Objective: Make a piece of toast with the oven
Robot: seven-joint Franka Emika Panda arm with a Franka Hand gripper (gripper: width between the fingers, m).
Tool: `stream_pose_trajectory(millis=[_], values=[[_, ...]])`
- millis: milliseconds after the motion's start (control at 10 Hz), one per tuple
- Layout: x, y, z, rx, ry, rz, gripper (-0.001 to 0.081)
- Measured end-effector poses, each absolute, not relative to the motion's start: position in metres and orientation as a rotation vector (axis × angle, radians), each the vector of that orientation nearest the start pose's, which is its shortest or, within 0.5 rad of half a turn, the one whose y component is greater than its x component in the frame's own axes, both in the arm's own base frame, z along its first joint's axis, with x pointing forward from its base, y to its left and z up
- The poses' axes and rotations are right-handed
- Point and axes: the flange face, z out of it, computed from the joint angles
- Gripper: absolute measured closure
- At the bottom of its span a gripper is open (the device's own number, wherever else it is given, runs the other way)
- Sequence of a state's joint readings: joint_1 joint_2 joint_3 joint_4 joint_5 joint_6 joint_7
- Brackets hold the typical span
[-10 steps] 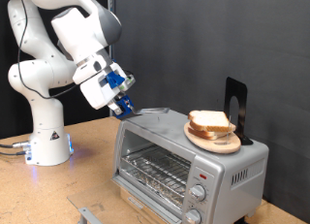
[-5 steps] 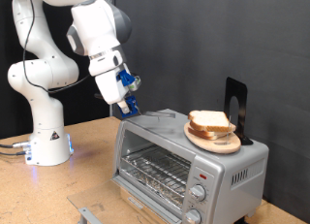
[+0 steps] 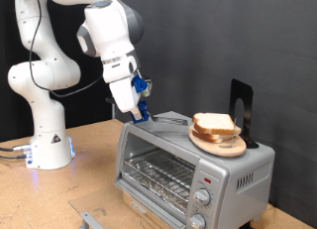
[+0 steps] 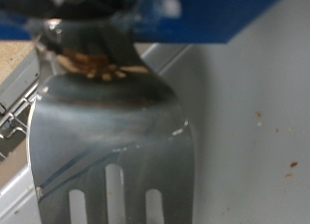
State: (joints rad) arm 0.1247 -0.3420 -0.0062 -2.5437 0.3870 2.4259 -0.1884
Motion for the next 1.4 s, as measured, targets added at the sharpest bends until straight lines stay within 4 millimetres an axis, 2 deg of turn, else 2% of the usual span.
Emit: stream_pose_trajectory(millis=[600,1400], values=[[0.441,0.065,0.418,-2.833,-0.075,-0.372,0.0409],[0.441,0.063,0.425,-2.819,-0.053,-0.417,0.0409]])
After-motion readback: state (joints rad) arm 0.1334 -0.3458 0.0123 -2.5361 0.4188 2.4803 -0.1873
